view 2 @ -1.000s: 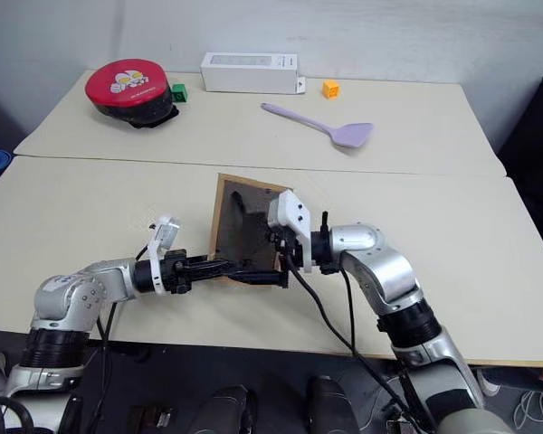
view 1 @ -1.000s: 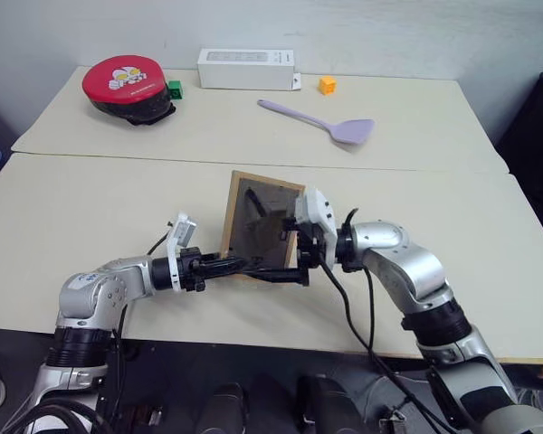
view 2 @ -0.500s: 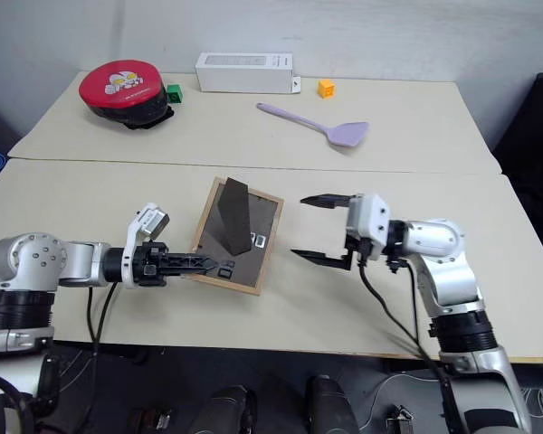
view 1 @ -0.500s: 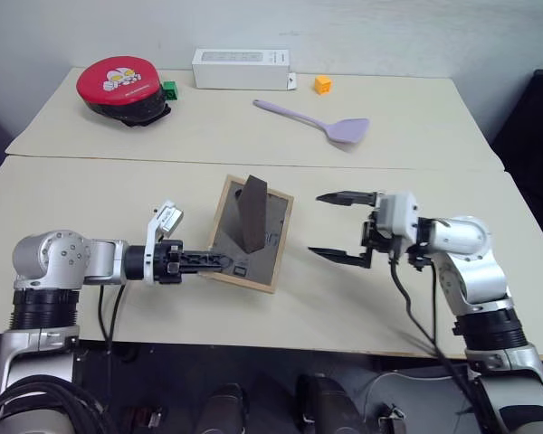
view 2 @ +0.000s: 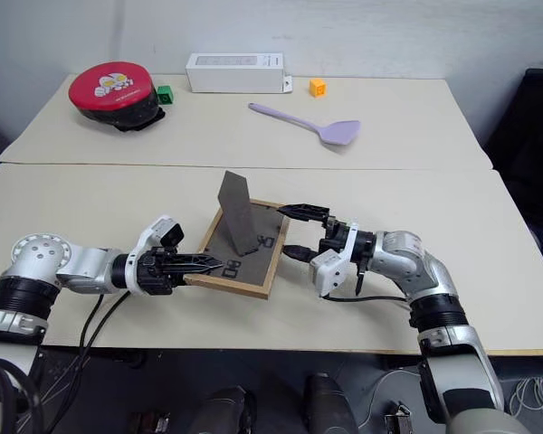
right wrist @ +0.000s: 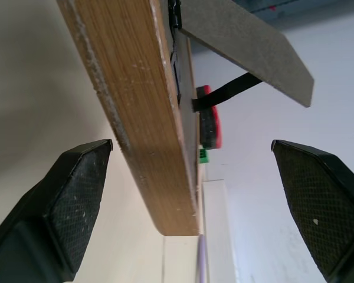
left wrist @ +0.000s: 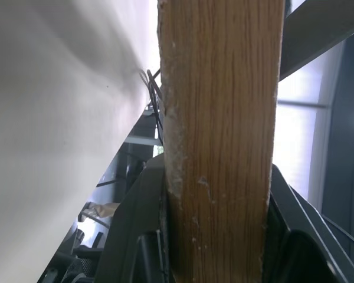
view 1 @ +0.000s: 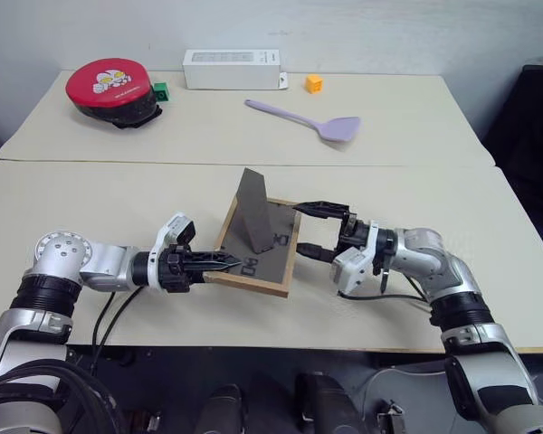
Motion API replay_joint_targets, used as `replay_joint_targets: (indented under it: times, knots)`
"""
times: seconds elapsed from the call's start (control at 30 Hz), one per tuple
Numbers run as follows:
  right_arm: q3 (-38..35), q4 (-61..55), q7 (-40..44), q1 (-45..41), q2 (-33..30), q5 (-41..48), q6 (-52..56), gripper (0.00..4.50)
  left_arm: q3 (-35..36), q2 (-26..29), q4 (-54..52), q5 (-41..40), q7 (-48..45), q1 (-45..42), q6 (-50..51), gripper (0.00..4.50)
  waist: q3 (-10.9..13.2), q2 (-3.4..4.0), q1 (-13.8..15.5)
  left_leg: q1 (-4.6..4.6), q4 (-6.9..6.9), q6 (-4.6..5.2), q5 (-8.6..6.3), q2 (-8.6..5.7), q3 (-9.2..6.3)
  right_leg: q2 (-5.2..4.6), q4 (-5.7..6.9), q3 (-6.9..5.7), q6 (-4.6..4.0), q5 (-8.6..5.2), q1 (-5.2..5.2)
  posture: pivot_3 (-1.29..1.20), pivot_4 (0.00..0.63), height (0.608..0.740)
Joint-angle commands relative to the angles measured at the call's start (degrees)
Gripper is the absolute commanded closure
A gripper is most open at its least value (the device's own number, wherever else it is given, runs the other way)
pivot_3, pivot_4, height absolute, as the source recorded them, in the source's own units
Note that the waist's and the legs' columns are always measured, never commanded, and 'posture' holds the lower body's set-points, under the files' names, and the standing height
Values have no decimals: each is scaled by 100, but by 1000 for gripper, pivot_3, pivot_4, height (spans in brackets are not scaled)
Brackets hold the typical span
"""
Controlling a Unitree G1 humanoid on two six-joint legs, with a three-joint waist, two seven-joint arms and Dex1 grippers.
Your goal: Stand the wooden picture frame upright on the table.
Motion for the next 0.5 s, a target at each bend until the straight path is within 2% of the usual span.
replay_joint_targets:
  times: [0.03,0.1,0.3,0.4,0.5]
  knots:
    - [115,25,-1032,-156,49,-519,18,411,68,14,-110,-710,269,-106,-18,3228,0,0,0,0,0,-1,1,0,0,1,3,2,0,0,-2,0,150,740]
    - [281,182,-1402,-197,13,-725,38,932,70,5,-192,-710,242,-120,32,3228,0,0,-3,0,0,-2,2,-5,5,2,17,7,0,0,-11,0,150,740]
    - [725,516,-2366,-393,-91,-1209,214,3119,-129,142,-477,-710,124,-93,60,3228,0,0,-39,0,-3,-4,4,-6,23,13,27,27,-2,-1,-23,0,150,740]
    - [901,646,-2636,-448,-179,-1235,240,3211,34,127,-680,-710,269,12,-98,3228,0,0,-78,2,-4,-7,5,-7,22,40,32,47,-2,-1,-35,0,150,740]
    - [996,684,-2771,-485,-314,-1127,228,3210,684,70,-1835,-701,1105,625,-1171,3228,0,0,-129,4,-6,-8,4,-3,20,30,33,61,-2,-1,-38,0,150,740]
